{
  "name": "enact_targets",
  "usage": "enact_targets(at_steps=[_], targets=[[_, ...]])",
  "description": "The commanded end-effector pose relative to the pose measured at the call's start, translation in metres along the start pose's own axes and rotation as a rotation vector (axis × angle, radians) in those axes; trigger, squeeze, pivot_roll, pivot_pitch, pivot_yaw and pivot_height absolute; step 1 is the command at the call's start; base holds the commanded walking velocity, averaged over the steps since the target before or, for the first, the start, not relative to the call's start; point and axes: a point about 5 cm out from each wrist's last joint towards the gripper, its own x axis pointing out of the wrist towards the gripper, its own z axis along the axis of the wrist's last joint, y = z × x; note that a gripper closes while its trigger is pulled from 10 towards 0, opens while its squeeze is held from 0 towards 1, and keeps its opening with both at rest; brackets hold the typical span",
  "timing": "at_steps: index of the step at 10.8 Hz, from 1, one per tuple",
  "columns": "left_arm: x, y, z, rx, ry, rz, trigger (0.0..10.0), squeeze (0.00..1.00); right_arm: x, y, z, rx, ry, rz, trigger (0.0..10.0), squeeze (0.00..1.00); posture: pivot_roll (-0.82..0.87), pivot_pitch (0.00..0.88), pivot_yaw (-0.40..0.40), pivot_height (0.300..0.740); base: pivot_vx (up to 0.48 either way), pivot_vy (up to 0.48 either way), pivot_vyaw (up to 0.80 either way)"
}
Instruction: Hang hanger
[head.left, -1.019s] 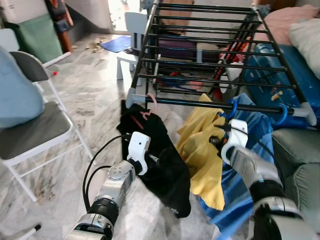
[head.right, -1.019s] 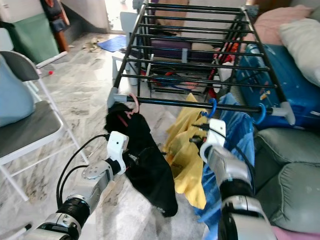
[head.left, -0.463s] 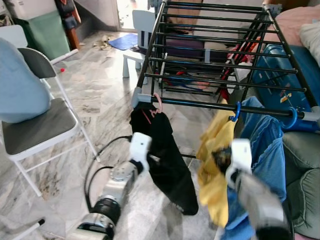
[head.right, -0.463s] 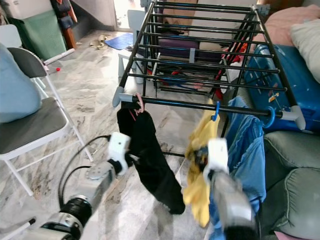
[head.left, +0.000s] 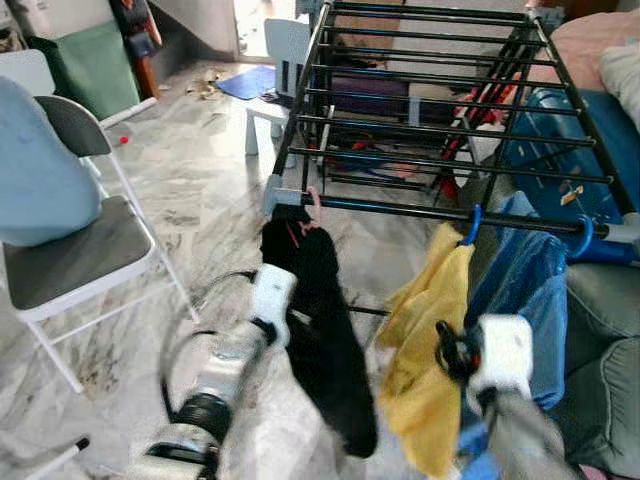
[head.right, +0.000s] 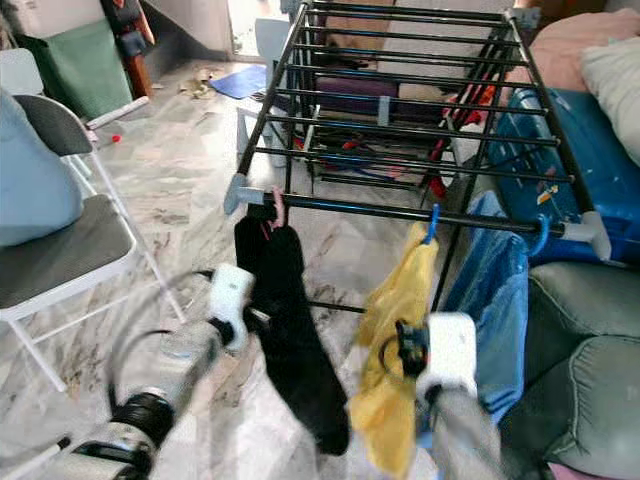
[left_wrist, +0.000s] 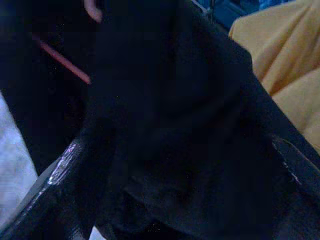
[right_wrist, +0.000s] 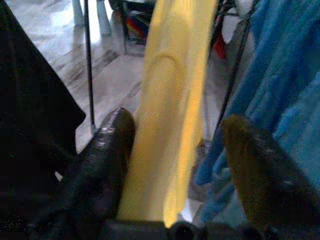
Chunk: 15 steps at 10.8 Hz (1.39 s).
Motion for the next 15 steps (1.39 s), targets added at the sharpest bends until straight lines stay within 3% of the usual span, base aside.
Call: enact_targets(at_steps=[1,2,3,4,5,6,9,15], targets=[[-0.001,-0.001,0.003,0.025,-0.016,-0.008,10.0,0.00,-0.004,0.003,0.007,0.008,-0.041,-0.016,10.0,1.00,0.00,0.000,-0.012,0.740,0.000,0.000,0.00],[-0.001,0.000,0.006,0.018,-0.032,-0.005,10.0,0.00,-0.008,0.008,0.006,0.045,-0.045,-0.023,10.0,1.00,0.01,0.000,-0.014,0.740,0.000,0.000,0.00],[-0.001,0.001,0.007,0.013,-0.038,0.002,10.0,0.00,-0.009,0.012,0.003,0.137,-0.022,-0.022,10.0,1.00,0.01,0.000,-0.015,0.740,0.000,0.000,0.00],[-0.001,0.000,0.006,0.011,-0.036,0.004,10.0,0.00,-0.006,0.012,0.006,0.129,-0.033,-0.020,10.0,1.00,0.01,0.000,-0.017,0.740,0.000,0.000,0.00],[-0.001,-0.002,0.007,0.024,-0.044,-0.001,10.0,0.00,-0.004,0.006,0.011,0.129,-0.058,-0.053,10.0,1.00,0.01,0.000,-0.019,0.740,0.000,0.000,0.00],[-0.002,-0.001,0.009,0.038,-0.050,0.004,10.0,0.00,-0.005,-0.007,0.020,0.199,-0.124,-0.140,10.0,1.00,0.02,0.000,-0.018,0.740,0.000,0.000,0.00],[-0.008,-0.003,0.018,0.130,-0.107,-0.023,10.0,0.00,-0.016,-0.013,0.017,0.186,-0.151,-0.192,10.0,1.00,0.01,0.000,-0.008,0.740,0.000,0.000,0.00],[-0.009,-0.004,0.019,0.136,-0.112,-0.027,10.0,0.00,-0.017,-0.013,0.015,0.187,-0.145,-0.193,10.0,1.00,0.01,0.000,-0.008,0.740,0.000,0.000,0.00]])
